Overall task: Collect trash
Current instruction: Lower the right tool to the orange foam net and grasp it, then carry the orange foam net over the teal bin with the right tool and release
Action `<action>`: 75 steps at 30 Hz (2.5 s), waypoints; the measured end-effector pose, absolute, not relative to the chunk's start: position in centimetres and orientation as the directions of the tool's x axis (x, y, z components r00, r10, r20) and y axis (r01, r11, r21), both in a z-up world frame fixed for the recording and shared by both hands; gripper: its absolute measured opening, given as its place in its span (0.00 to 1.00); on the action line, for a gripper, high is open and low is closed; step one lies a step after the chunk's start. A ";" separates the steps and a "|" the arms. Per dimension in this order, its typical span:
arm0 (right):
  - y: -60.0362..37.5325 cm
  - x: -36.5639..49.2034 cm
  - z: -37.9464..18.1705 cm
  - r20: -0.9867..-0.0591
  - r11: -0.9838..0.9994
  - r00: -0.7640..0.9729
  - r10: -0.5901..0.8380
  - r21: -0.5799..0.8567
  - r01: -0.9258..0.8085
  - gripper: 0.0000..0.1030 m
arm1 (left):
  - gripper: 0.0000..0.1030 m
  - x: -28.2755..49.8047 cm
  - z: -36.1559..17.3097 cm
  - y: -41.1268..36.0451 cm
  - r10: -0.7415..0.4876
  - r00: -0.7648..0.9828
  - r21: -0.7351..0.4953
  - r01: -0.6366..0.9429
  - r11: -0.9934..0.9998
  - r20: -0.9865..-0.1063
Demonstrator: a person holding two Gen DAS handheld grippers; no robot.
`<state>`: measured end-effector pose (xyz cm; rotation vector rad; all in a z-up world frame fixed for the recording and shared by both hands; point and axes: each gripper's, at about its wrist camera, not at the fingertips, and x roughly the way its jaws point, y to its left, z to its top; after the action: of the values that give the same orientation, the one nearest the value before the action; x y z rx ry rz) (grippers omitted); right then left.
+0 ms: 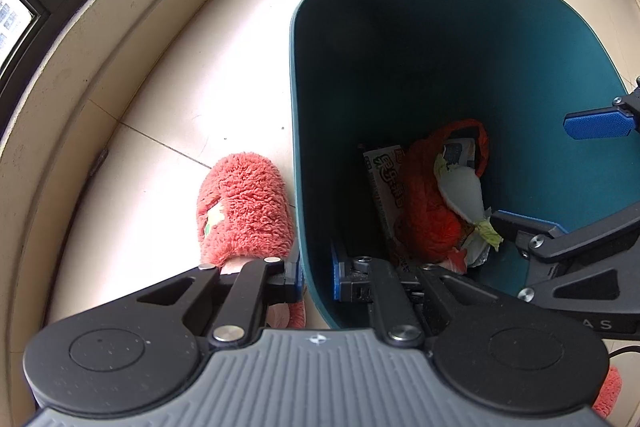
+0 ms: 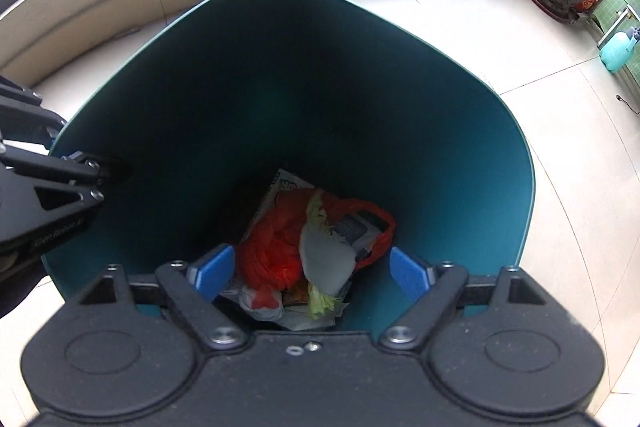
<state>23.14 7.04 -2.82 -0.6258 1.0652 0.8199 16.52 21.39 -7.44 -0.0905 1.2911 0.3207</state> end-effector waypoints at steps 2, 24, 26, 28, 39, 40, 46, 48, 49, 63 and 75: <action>6.2 23.0 -1.7 -0.919 0.563 0.252 0.302 -0.041 -0.825 0.82 | 0.12 16.6 -7.4 21.3 0.186 0.240 0.114 -0.284 0.952 -0.953; -13.2 28.2 1.6 -0.874 0.898 0.367 0.319 0.155 -0.412 0.84 | 0.12 16.7 -7.6 21.1 0.201 0.230 0.130 -0.293 0.947 -0.952; -14.8 29.1 -0.4 -0.893 0.926 0.354 0.278 0.151 -0.347 0.84 | 0.12 16.7 -7.6 21.1 0.203 0.230 0.132 -0.293 0.947 -0.952; -16.6 30.2 -2.9 -0.915 0.951 0.330 0.232 0.141 -0.276 0.84 | 0.12 16.7 -7.6 21.0 0.207 0.228 0.136 -0.292 0.947 -0.951; -22.1 32.2 -15.1 -0.970 0.987 0.193 0.146 0.156 0.039 0.80 | 0.12 17.0 -8.5 20.4 0.229 0.206 0.167 -0.278 0.946 -0.951; -22.0 32.2 -16.2 -0.973 0.987 0.182 0.141 0.153 0.054 0.79 | 0.12 17.0 -8.5 20.3 0.232 0.206 0.171 -0.276 0.946 -0.951; -22.0 31.8 -20.5 -0.983 0.983 0.125 0.136 0.150 0.110 0.75 | 0.12 17.1 -8.8 20.1 0.236 0.204 0.176 -0.276 0.945 -0.950; -22.1 31.7 -21.4 -0.984 0.982 0.116 0.133 0.147 0.121 0.73 | 0.12 17.1 -8.9 20.0 0.241 0.204 0.181 -0.273 0.945 -0.949; -22.2 31.7 -21.7 -0.985 0.981 0.114 0.131 0.145 0.126 0.72 | 0.12 17.1 -9.0 19.9 0.243 0.203 0.183 -0.273 0.944 -0.949; -22.5 31.1 -20.6 -0.990 0.992 0.109 0.091 0.100 0.076 0.04 | 0.12 17.0 -9.1 19.9 0.245 0.205 0.186 -0.271 0.944 -0.947; -20.4 30.2 -8.4 -0.957 0.982 0.242 0.163 0.134 -0.133 0.04 | 0.12 17.0 -9.1 19.9 0.245 0.206 0.185 -0.272 0.945 -0.948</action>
<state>30.22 -20.39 -8.38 0.0263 1.3113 0.2023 17.05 19.90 -9.06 -0.0241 1.3154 0.3596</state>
